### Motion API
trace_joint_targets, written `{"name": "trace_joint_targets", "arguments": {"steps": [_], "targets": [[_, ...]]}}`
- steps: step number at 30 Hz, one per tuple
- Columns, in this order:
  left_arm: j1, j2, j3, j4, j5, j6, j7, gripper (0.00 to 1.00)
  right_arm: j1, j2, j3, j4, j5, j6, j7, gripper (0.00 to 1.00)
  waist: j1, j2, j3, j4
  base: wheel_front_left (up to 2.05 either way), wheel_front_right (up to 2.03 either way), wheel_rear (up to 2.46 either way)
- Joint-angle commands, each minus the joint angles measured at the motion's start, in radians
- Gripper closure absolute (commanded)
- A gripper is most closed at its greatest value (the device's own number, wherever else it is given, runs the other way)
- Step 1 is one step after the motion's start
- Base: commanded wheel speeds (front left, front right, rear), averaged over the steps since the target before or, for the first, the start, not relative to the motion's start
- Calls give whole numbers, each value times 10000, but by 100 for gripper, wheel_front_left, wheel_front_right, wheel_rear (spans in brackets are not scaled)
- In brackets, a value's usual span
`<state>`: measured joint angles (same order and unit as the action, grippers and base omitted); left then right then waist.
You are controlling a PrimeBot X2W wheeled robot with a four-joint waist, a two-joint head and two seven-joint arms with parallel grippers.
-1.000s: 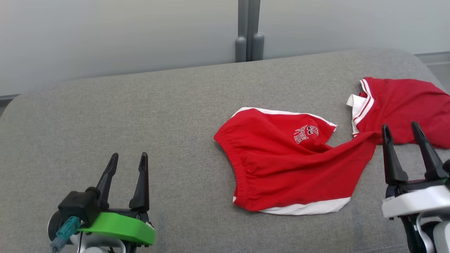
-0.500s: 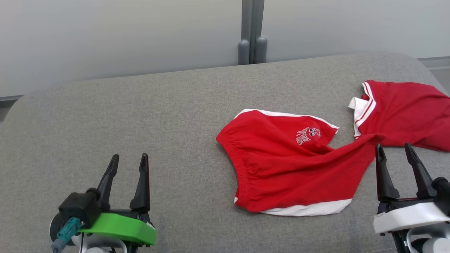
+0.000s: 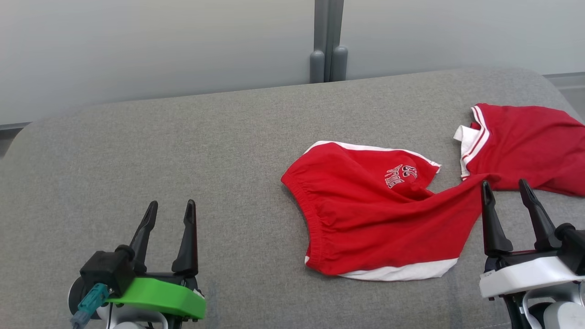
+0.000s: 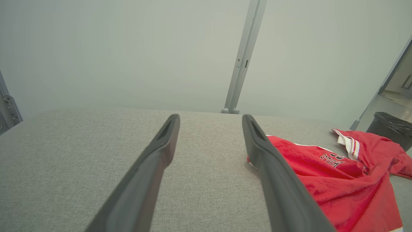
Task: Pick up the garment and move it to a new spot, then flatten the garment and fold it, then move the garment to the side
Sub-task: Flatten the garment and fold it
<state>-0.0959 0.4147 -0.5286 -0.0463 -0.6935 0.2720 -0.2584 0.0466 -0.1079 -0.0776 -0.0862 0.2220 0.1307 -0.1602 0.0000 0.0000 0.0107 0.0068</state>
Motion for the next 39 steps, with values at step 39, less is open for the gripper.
{"name": "trace_joint_targets", "arguments": {"steps": [39], "targets": [[-2329,-2258,-3046,5281,-64,-2942,1838,0,-1017,-20,406,445,308,1,-255,0,0,0,992,-1721,0,0,0]]}}
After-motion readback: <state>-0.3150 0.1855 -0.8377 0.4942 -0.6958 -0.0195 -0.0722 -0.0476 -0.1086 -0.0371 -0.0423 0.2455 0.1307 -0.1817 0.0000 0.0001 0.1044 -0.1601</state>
